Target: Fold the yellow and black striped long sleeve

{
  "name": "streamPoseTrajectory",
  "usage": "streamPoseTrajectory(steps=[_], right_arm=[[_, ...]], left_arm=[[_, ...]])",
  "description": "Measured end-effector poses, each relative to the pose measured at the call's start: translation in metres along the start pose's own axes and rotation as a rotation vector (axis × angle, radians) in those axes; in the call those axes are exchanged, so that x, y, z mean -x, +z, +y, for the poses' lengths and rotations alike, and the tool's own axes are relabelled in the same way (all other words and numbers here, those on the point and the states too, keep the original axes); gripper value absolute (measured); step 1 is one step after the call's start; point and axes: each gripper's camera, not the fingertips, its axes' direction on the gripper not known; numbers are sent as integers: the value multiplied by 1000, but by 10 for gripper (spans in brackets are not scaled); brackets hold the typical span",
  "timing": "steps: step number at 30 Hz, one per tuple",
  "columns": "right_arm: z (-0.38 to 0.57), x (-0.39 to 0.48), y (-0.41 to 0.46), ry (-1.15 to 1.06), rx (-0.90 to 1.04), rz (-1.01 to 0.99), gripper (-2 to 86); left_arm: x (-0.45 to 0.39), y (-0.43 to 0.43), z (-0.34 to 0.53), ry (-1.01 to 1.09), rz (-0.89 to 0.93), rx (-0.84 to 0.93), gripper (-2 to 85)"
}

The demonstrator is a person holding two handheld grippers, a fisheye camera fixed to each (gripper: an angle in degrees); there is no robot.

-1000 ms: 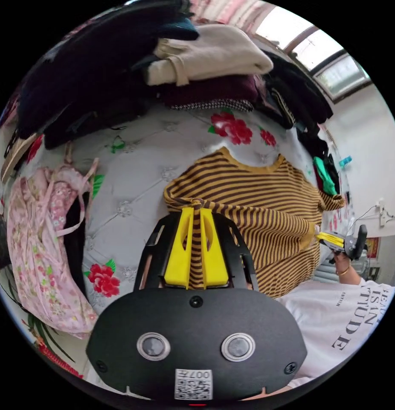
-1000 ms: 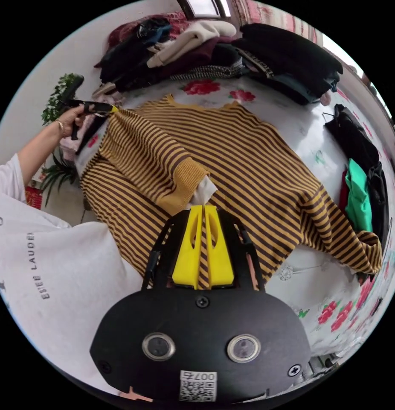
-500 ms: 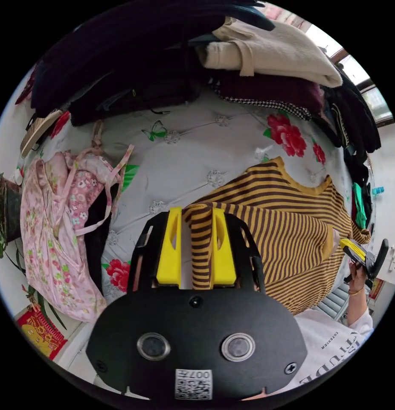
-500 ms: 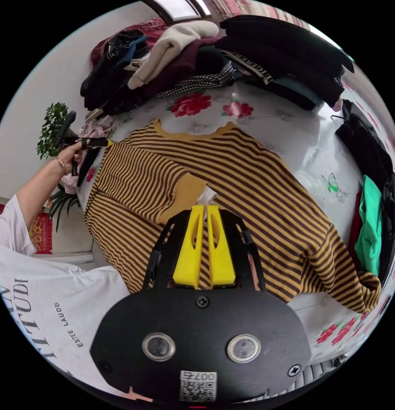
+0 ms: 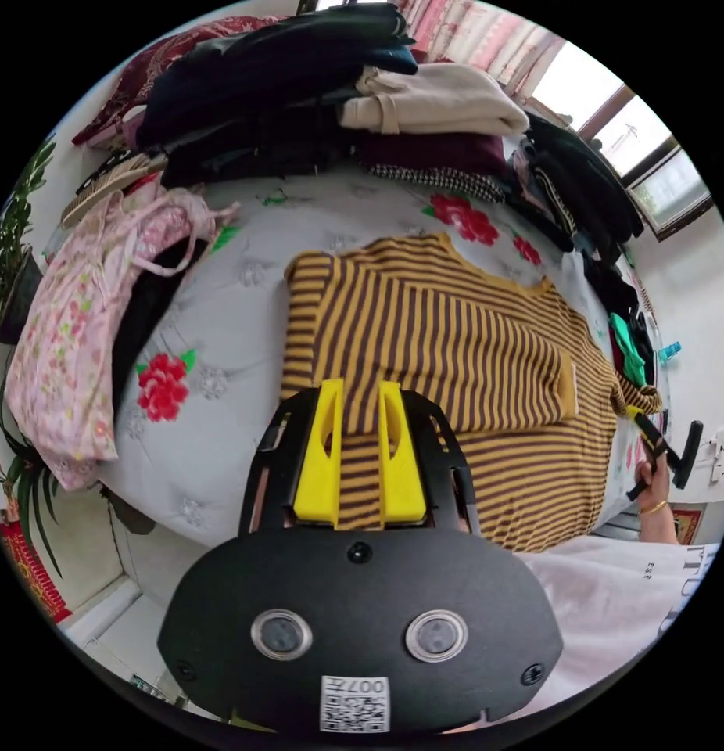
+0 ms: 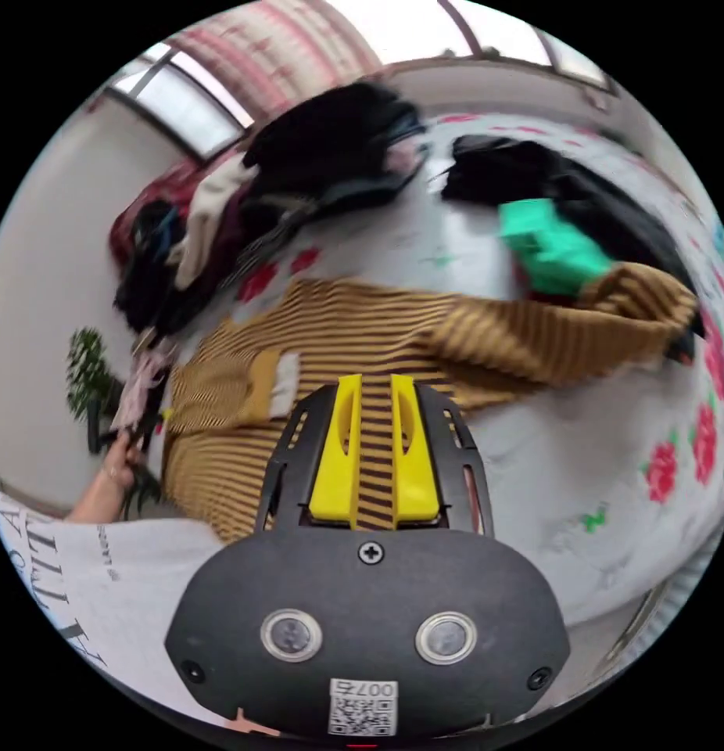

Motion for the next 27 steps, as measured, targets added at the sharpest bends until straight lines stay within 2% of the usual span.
streamPoseTrajectory(steps=[2, 4, 8, 14, 16, 19, 20, 21, 23, 27], right_arm=[[12, -55, -48, 168, -135, 163, 73], [20, -96, -79, 297, -210, 213, 77], [20, -158, -105, 414, -254, 171, 79], [15, -158, -86, 482, -305, 62, 11], [12, -124, -91, 375, -339, 16, 5], [16, -24, -95, 30, -323, 33, 3], [24, 17, -84, -128, -280, -21, 4], [29, 34, -76, -196, -245, -56, 6], [54, 89, -32, -385, -34, -202, 16], [91, 127, 12, -514, 184, -336, 31]], left_arm=[[-2, 3, 9, 26, 23, 8, 61], [4, 3, 5, 46, 33, 25, 53], [12, -6, -19, 42, 44, 15, 42], [-28, 3, -32, 134, 140, 40, 7], [-50, 11, -23, 188, 180, 71, 1], [-71, 20, -7, 256, 260, 130, -1], [-74, 21, -3, 268, 276, 139, -1], [-78, 24, 3, 290, 300, 155, 1], [-83, 27, 11, 314, 320, 167, 6], [-85, 22, 18, 360, 385, 156, 32]])
